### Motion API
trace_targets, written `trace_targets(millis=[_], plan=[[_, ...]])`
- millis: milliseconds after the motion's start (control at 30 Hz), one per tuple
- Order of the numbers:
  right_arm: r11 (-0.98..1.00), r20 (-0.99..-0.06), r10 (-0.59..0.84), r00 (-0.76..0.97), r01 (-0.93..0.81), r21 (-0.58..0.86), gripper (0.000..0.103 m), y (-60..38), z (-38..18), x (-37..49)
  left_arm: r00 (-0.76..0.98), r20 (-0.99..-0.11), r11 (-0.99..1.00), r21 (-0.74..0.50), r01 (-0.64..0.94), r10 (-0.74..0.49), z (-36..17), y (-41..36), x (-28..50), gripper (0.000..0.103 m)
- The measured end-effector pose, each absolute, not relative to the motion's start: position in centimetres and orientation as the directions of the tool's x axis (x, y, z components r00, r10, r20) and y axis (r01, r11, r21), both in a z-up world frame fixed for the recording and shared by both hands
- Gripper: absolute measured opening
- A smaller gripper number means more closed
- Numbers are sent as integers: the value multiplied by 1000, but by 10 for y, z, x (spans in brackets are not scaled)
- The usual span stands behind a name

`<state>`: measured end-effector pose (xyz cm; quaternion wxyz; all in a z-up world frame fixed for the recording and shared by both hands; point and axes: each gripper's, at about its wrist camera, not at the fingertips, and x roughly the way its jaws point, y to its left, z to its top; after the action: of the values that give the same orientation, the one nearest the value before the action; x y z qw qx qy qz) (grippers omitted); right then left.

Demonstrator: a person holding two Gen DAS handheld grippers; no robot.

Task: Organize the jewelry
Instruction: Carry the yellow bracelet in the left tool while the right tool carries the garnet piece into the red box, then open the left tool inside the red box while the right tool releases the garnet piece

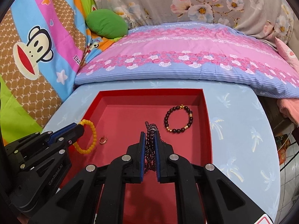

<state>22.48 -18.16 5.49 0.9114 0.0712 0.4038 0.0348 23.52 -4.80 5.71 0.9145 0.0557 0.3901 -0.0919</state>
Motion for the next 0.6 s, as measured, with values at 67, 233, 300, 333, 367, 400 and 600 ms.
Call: trace_targets(millis=[67,233,300,333,367,400,600], plan=[[987,-739,123,663,-6,159,9,-181,50,228,674,-729,978,37,207,-116,52,-49,238,7],[987,-746,127,654,-11,159,9,-178,45,234,664,-741,980,40,196,-103,45,-48,245,7],[988,-746,124,654,-13,153,9,-176,43,235,662,-743,981,42,190,-97,43,-47,247,7],[989,-747,122,654,-13,150,10,-175,43,236,662,-744,982,43,186,-93,43,-46,247,7],[989,-746,120,655,-13,148,10,-174,43,236,662,-744,982,44,184,-91,42,-46,247,7],[989,-743,118,659,-11,147,10,-173,44,236,661,-745,982,46,181,-87,42,-45,247,8],[991,-719,98,688,-4,132,40,-170,54,229,690,-723,990,75,120,-29,47,-41,242,52]])
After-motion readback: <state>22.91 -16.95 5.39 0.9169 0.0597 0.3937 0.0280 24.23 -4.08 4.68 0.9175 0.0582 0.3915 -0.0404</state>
